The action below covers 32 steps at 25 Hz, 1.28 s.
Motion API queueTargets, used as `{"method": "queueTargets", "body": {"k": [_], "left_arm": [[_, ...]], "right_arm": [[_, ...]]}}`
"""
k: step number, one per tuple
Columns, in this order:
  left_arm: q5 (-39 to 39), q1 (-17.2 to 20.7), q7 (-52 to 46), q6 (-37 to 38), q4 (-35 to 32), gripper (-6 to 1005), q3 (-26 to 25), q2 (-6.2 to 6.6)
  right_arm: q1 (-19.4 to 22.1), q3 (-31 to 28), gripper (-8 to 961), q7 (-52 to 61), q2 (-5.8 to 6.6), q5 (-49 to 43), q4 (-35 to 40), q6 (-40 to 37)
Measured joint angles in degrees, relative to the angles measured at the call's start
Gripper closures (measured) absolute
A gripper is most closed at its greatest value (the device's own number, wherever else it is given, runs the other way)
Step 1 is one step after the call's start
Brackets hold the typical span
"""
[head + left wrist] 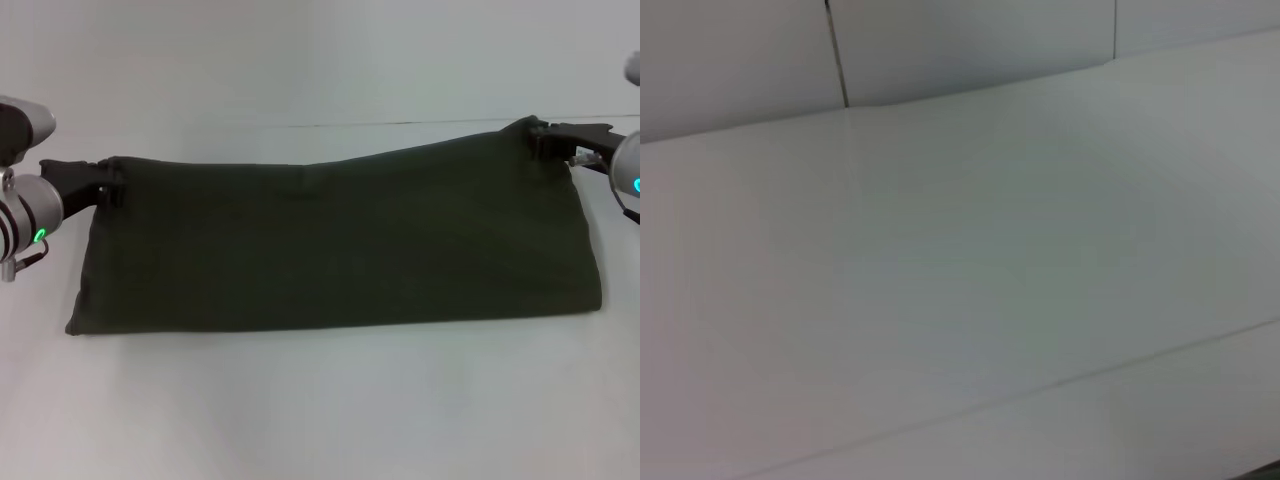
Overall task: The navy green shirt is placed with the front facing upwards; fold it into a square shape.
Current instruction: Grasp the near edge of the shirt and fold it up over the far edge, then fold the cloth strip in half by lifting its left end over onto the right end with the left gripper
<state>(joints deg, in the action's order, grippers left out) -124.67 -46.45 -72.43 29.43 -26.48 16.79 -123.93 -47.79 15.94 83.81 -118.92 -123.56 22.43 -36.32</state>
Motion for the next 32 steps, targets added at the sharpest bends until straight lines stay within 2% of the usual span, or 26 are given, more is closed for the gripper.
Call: {"method": "queueTargets", "body": {"k": [5, 11, 14, 18, 22, 24, 28, 32], "left_arm": [[3.13, -0.19, 2.71, -1.53, 1.07, 921, 0.0, 0.0], [3.65, -0.28, 3.59, -2.21, 2.23, 898, -0.01, 0.01], [4.54, -0.3, 3.6, -2.29, 2.28, 887, -0.01, 0.01], [7.67, 0.09, 3.85, -3.24, 2.15, 871, -0.02, 0.01], [10.54, 0.45, 5.72, -4.09, 1.92, 856, -0.34, 0.0], [11.81, 0.74, 6.17, -4.12, 1.7, 629, -0.52, 0.01], [14.8, 1.95, 4.86, -3.74, -0.17, 470, -0.53, 0.02], [15.29, 3.7, -3.42, 0.77, -3.04, 326, -0.13, 0.26]], "right_arm": [[-0.52, 1.08, 889, -0.29, -0.43, 0.0, -0.41, 2.71], [-0.57, 1.11, 886, -0.22, -0.32, 0.65, -0.46, 3.06], [-0.51, 1.11, 667, -0.38, -0.29, 0.67, -0.46, 3.11], [-0.5, 1.11, 426, -0.46, -0.29, 0.7, -0.46, 3.21], [-0.3, 1.11, 355, -0.48, -0.34, 0.7, -0.43, 3.16], [-0.08, 1.11, 319, -0.47, -0.42, 0.9, -0.13, 2.85], [0.64, 1.11, 249, 0.02, -0.15, 2.13, 0.27, 1.2], [2.63, 1.11, 149, 0.08, -0.05, 5.77, 1.91, -3.93]]}}
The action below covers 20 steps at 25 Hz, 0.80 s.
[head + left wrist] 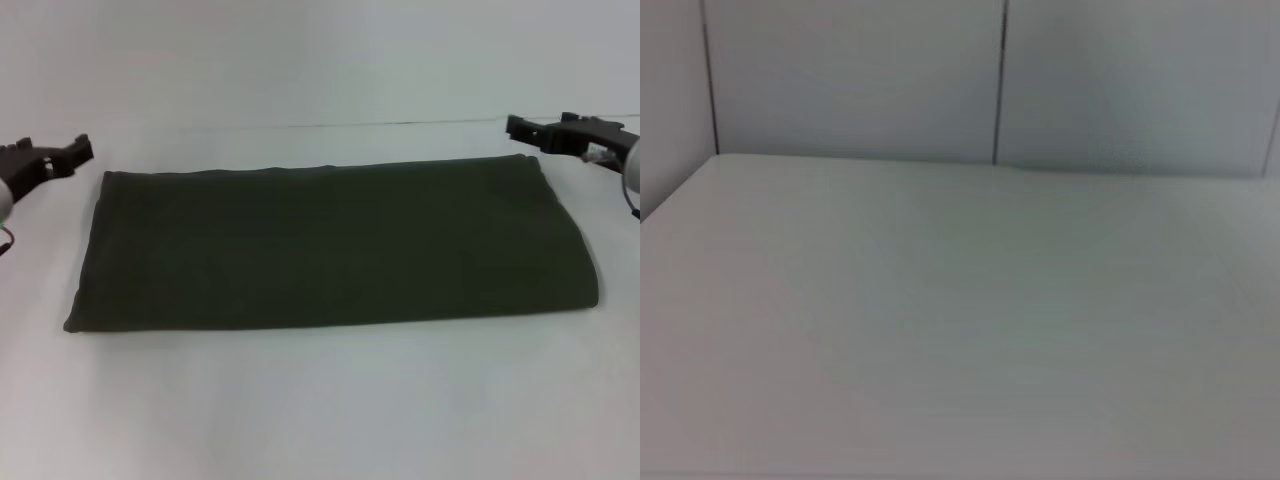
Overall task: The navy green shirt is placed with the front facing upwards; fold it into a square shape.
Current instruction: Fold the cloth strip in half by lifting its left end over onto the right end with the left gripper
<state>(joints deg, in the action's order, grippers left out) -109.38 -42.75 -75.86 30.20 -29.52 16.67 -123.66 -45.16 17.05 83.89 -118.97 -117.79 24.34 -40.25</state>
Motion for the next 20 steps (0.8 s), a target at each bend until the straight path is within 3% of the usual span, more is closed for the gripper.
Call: {"method": "queueTargets", "body": {"k": [3, 4, 7, 10, 12, 20], "left_arm": [[0.04, 1.76, -5.31, 6.33, -2.41, 228, 0.1, 0.09], [0.17, 2.55, -7.52, 9.76, -3.72, 195, 0.11, 0.11], [0.23, 4.42, -13.88, 18.1, -6.45, 172, 0.12, 0.4], [-0.2, 5.43, -18.75, 23.97, -7.55, 150, 0.14, 1.09], [-0.99, 7.1, -25.27, 33.09, -8.4, 135, -0.11, 2.14], [4.66, 11.69, -28.29, 39.64, -9.78, 120, -0.18, -0.25]], "right_arm": [[2.66, 0.0, 52, -0.43, -0.49, 4.33, 2.6, -6.26], [4.39, 0.0, 50, -0.49, -0.33, 6.87, 3.45, -11.36], [6.26, 0.0, 45, -0.47, 0.14, 9.38, 3.75, -17.3], [8.96, 0.0, 41, -0.46, 0.58, 11.59, 4.31, -25.27], [10.49, 0.17, 42, -0.28, 0.63, 11.59, 5.04, -29.35], [13.54, 2.97, 44, -0.1, -0.05, 11.25, 6.47, -33.65]]}}
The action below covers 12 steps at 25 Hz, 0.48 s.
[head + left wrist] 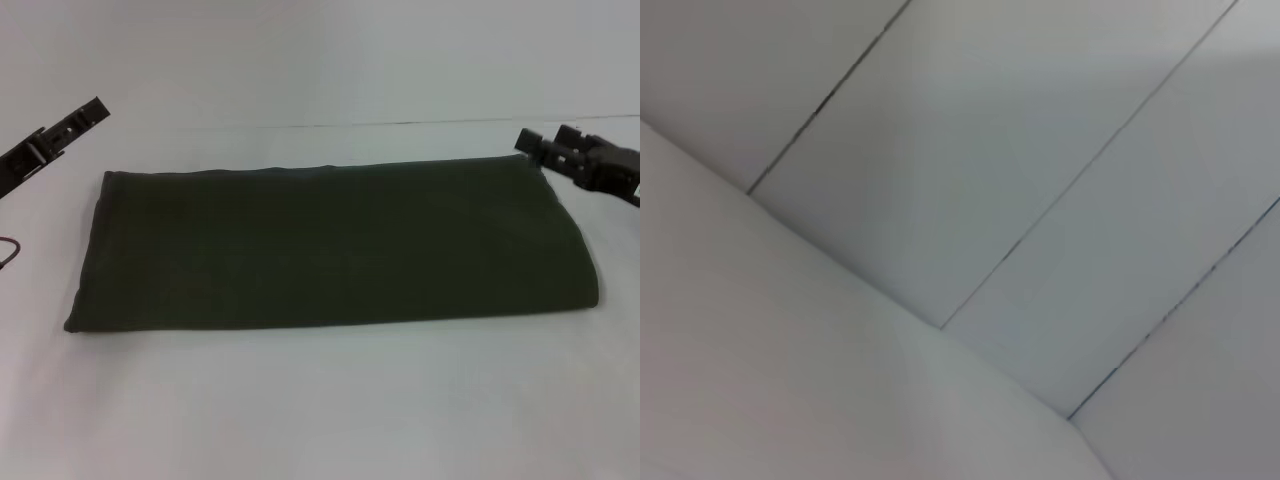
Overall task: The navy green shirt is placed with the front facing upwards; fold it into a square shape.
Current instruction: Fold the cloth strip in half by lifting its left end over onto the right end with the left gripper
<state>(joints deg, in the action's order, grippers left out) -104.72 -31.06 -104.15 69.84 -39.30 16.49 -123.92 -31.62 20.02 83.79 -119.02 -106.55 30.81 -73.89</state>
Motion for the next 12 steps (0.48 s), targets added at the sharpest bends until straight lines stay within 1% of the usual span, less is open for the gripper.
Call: {"method": "queueTargets", "body": {"k": [3, 7, 9, 10, 11, 12], "left_arm": [[-0.06, 0.41, 0.43, 0.7, 0.01, 124, 0.36, -0.05], [-3.76, 1.49, 1.45, 1.23, -2.21, 131, 1.31, 0.26], [-6.61, 2.42, 1.64, 1.72, -4.62, 134, 1.99, 0.38], [-6.61, 2.42, 1.64, 1.72, -4.62, 136, 1.99, 0.38], [-11.26, 3.77, 2.16, 3.76, -8.58, 138, 3.39, 0.52], [-12.42, 4.09, 2.44, 4.43, -9.49, 140, 3.71, 0.54]], "right_arm": [[0.78, 1.77, 45, -0.22, 0.14, -0.02, 0.17, -0.21], [2.04, 4.88, 46, -0.23, 0.59, -0.15, 0.8, -1.07], [2.57, 6.37, 47, 0.0, 0.62, -0.45, 1.43, -1.22], [2.87, 7.02, 47, 0.03, 0.53, -0.55, 1.72, -1.21], [3.07, 7.23, 47, 0.03, 0.47, -0.57, 1.81, -1.13], [3.29, 7.4, 48, -0.01, 0.39, -0.57, 1.87, -1.08]]}}
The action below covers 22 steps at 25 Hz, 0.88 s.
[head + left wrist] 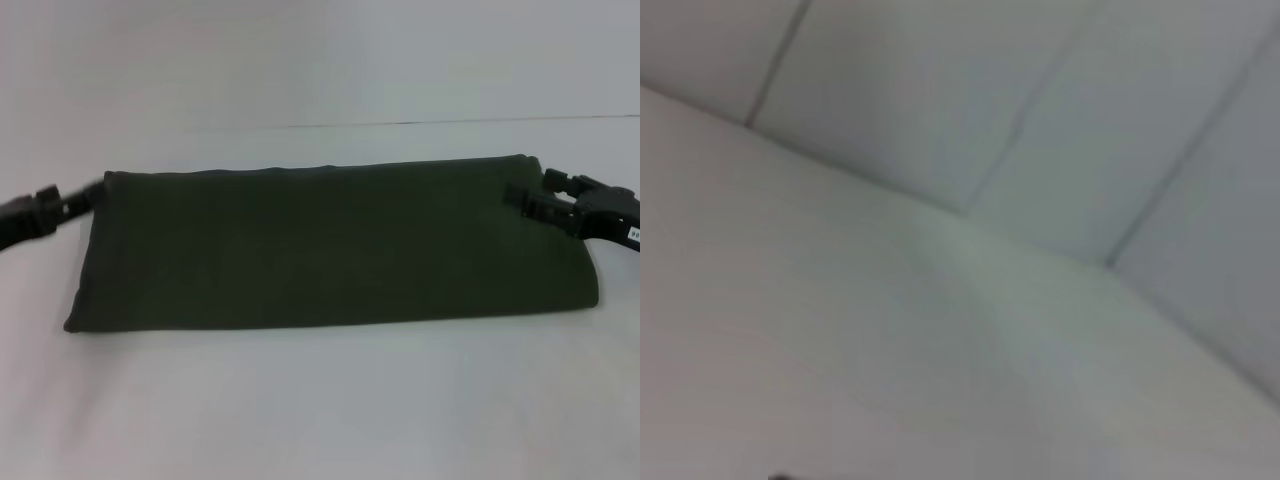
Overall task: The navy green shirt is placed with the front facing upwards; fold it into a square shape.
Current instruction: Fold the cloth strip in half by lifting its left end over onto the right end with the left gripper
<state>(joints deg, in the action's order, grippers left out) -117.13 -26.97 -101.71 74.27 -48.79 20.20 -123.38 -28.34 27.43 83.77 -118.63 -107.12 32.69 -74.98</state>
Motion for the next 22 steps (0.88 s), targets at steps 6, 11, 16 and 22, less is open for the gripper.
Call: {"method": "queueTargets", "body": {"k": [6, 11, 16, 22], "left_arm": [[-12.66, 0.88, 0.88, 3.73, -5.57, 150, 1.02, 0.12], [-20.12, -0.23, -1.5, 2.8, -4.6, 159, 1.07, 0.54], [-24.43, -1.22, -3.32, 1.09, -2.88, 167, 1.11, 0.77], [-26.71, -1.5, -5.41, 0.17, -2.3, 177, 2.41, 0.77]], "right_arm": [[0.84, 0.04, 42, -0.3, -0.36, 0.12, 0.01, -0.95], [0.71, 0.15, 47, -0.07, -0.86, 0.03, -0.05, -1.1], [0.54, 0.63, 48, 0.0, -0.94, -0.01, -0.49, -1.06], [0.37, 0.7, 50, 0.17, -0.92, 0.0, -0.55, -1.05]]}}
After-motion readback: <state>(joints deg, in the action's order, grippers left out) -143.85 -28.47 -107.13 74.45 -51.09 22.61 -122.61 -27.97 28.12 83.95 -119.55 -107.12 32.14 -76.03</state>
